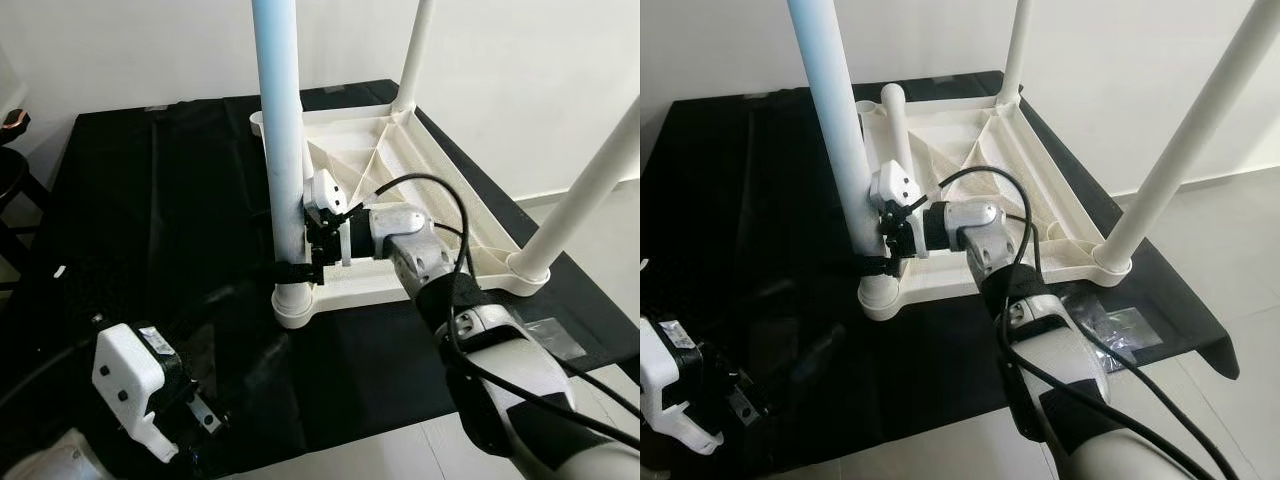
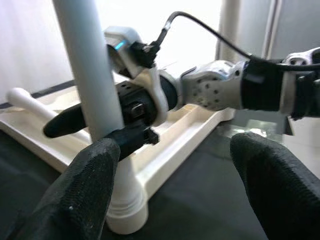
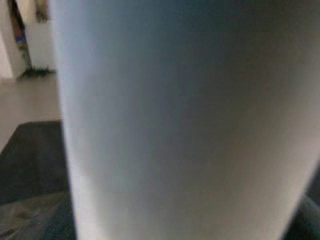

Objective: Building children table

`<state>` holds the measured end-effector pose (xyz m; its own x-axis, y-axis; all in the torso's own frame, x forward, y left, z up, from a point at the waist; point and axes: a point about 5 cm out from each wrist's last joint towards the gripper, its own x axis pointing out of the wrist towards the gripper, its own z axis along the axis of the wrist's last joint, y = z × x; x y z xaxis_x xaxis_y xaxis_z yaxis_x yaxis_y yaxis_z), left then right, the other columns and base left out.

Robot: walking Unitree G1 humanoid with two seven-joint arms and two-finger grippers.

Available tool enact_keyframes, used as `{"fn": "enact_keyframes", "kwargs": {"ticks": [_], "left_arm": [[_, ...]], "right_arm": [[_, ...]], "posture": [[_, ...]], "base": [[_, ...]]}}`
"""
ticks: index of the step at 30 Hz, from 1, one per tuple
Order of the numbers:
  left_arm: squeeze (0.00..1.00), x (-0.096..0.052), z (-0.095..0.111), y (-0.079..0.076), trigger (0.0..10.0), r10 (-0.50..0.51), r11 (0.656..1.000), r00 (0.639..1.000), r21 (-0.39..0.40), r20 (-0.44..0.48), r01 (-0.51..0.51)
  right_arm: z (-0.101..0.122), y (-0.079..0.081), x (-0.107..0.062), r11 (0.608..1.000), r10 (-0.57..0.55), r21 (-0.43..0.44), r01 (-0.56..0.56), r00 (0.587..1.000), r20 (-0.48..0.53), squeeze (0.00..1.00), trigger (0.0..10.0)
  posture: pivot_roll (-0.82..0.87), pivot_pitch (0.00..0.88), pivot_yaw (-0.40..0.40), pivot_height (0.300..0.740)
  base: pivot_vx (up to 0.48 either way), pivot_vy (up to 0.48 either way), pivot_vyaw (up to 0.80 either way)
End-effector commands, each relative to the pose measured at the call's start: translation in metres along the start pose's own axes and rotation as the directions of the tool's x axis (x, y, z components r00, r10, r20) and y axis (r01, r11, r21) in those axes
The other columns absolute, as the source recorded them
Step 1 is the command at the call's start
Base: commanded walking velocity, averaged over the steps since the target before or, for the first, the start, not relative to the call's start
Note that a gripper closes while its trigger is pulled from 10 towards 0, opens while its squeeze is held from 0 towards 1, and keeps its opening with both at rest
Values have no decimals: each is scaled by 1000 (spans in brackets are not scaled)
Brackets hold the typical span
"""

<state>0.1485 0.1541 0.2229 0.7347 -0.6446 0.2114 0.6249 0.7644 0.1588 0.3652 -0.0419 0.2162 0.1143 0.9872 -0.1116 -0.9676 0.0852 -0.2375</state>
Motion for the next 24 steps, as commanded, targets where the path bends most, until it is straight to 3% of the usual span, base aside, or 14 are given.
{"fn": "enact_keyframes", "kwargs": {"ticks": [1,6,8,19,21,23,24], "left_arm": [[0,-2,1,-1,10000,-29,1000,999,-1,-22,29],[0,-10,-2,3,10000,6,1000,998,-12,-55,-6],[0,-14,-4,5,10000,33,999,997,-15,-70,-34],[0,-26,-7,11,10000,112,993,989,-17,-98,-114],[0,-26,-6,11,10000,122,992,988,-13,-91,-123],[0,-30,-6,12,10000,165,986,983,-17,-85,-167],[0,-30,-6,12,10000,165,986,983,-17,-85,-167]], "right_arm": [[1,-1,6,1000,-15,-11,15,1000,-9,0,10000],[-5,-2,4,997,-69,21,69,998,-8,0,10000],[-9,0,5,997,-65,34,65,998,-1,0,0],[-19,6,9,994,-88,70,86,996,23,0,0],[-22,5,8,989,-127,82,125,992,21,0,0],[-37,9,5,949,-295,115,294,955,-4,0,0],[-37,9,5,949,-295,115,294,955,-4,0,0]], "posture": [[202,139,-26,740],[200,139,-29,740],[201,142,-31,740],[185,150,-48,740],[180,149,-57,740],[148,167,-71,740],[148,167,-71,740]], "base": [[0,0,0],[0,0,0],[0,0,0],[0,0,0],[0,0,0],[0,0,0],[0,0,0]]}}
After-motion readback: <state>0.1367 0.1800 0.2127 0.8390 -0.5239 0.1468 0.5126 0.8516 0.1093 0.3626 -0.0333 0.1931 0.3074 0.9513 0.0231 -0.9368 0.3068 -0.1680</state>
